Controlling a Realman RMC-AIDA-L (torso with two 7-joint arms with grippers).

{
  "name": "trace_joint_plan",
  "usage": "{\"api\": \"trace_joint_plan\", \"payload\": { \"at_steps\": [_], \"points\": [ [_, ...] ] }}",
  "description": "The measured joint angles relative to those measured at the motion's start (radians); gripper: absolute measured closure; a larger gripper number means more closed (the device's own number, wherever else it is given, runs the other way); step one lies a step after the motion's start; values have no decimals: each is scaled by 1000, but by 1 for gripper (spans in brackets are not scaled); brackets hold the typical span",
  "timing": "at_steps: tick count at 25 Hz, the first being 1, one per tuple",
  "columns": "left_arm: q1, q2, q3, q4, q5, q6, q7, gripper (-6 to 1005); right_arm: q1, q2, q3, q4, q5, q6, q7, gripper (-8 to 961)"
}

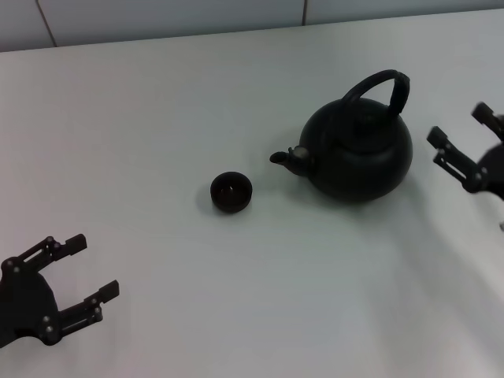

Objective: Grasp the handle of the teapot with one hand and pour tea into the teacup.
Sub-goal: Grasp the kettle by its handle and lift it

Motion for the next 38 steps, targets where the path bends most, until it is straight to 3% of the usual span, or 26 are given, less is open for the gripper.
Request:
{"api": "trace_joint_plan", "payload": {
  "at_steps": [7, 17, 38],
  "points": [
    [0, -10, -16, -3, -3, 0, 2, 192, 89, -2, -15, -135, -97, 112, 164, 148],
    [2, -26, -37, 0, -4, 1, 4, 192, 180, -17, -25, -175, -214, 242, 265, 152],
    [5, -37, -62, -2, -4, 3, 3, 192, 189, -16, -24, -222, -234, 234, 283, 162]
  ]
}}
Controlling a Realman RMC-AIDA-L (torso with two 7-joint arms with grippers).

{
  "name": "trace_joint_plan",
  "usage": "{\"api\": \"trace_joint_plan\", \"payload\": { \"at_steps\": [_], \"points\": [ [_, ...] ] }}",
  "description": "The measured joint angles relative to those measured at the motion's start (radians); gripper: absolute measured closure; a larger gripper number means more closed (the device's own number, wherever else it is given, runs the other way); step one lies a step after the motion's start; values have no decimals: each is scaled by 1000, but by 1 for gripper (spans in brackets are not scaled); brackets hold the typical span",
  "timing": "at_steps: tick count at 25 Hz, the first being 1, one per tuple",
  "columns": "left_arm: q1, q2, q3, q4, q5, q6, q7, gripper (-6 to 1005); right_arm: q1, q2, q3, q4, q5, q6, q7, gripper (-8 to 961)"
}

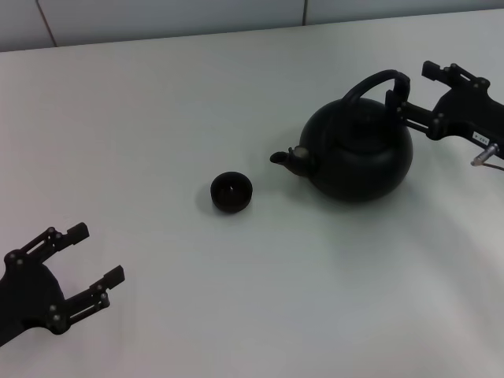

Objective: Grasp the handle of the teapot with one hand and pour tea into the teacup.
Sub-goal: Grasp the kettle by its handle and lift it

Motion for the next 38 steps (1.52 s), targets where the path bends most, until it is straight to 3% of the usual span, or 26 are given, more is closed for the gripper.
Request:
{"api": "trace_joint_plan", "payload": {
  "at_steps": [9, 18, 28, 38],
  "points": [
    [0, -1, -2, -3, 0, 3, 3, 192, 3, 5, 0, 0, -3, 0, 0, 166],
    [0, -1, -4, 1, 0, 7, 4, 192, 12, 6, 0, 6, -7, 9, 1, 356],
    [-1, -1, -9, 3, 0, 8, 0, 192, 34, 7, -2, 5, -40, 28, 46, 809],
    [0, -4, -16, -5, -2, 8, 3, 192, 37, 8, 12, 4, 36, 15, 89, 873]
  ]
}}
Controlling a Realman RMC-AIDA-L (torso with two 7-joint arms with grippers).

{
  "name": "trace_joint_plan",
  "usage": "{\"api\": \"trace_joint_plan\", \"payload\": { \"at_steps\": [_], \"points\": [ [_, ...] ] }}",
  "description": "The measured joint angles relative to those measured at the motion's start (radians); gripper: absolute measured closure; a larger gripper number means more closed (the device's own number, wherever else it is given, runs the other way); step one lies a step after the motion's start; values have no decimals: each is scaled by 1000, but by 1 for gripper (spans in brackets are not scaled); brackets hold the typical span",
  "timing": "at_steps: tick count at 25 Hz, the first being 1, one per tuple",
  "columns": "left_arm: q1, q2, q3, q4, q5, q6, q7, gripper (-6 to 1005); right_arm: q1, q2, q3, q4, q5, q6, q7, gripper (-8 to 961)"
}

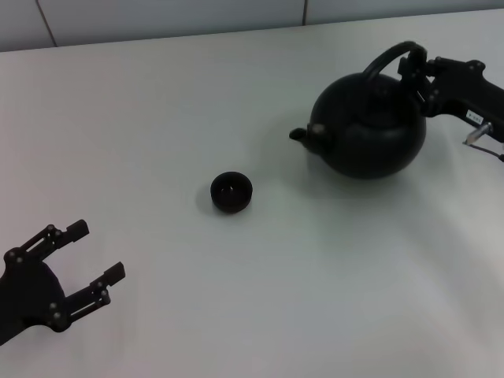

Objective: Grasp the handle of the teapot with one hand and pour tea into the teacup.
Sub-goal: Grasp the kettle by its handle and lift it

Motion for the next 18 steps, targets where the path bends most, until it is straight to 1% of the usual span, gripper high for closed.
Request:
{"api": "trace_joint_plan", "payload": {
  "at_steps": [5, 6, 7, 10, 11, 12, 15, 18],
  "points": [
    [0, -2, -1, -2, 0, 0, 3, 192, 36, 0, -6, -3, 1, 10, 30, 874],
    [0, -2, 0, -2, 0, 0, 4, 192, 58, 0, -7, -2, -1, 24, 42, 874],
    [0, -2, 0, -2, 0, 0, 4, 192, 58, 0, -7, -2, -1, 24, 42, 874],
    [0, -2, 0, -2, 0, 0, 4, 192, 95, 0, -14, 3, -7, 49, 55, 874],
    [-1, -4, 5, -3, 0, 0, 4, 192, 123, 0, -36, 7, -9, 76, 69, 874],
    [-1, -4, 5, -3, 0, 0, 4, 192, 123, 0, -36, 7, -9, 76, 69, 874],
    [-4, -4, 7, -4, 0, 3, 5, 192, 157, 0, -85, 9, -9, 114, 82, 874],
    [-6, -5, 7, -4, 0, 5, 5, 192, 171, 2, -119, 10, -10, 125, 83, 874]
  ]
}}
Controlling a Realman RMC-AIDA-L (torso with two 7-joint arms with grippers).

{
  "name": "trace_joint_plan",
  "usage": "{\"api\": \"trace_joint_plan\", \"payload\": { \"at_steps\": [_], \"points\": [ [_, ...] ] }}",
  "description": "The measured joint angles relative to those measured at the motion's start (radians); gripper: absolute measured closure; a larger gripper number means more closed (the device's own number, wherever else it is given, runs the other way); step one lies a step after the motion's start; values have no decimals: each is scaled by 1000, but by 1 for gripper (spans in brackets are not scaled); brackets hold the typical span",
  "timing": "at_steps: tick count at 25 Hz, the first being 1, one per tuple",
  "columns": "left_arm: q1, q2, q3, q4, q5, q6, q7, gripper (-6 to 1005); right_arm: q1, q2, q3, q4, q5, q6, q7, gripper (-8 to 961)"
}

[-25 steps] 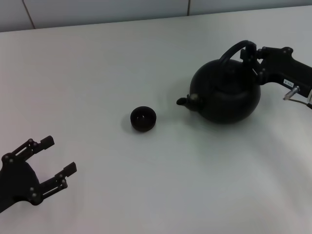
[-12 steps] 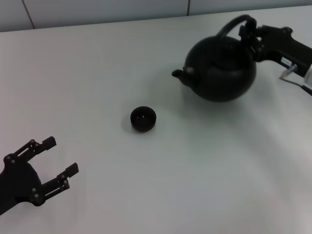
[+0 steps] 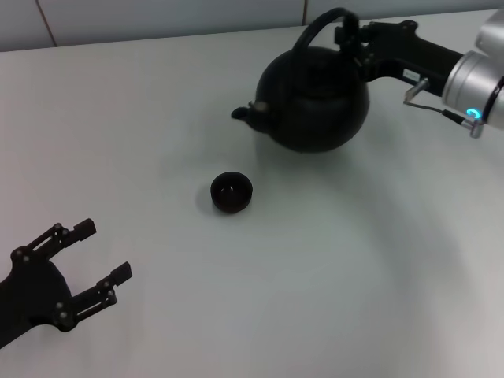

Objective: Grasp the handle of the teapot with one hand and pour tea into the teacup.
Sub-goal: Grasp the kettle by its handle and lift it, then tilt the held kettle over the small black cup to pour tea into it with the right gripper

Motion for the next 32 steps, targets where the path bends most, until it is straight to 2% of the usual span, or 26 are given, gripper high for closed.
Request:
{"api": "trace_joint_plan", "payload": {
  "at_steps": [7, 14, 32],
  "points": [
    [-14, -1, 0, -10, 0, 1, 1, 192, 5, 3, -20, -10, -1, 2, -23, 874],
    [-21, -1, 0, -12, 0, -3, 2, 192, 7, -7, -52, -32, -1, -11, -107, 874],
    [-22, -2, -6, -26, 0, -3, 3, 192, 21, -2, -151, -102, -2, -10, -266, 875]
  ]
}}
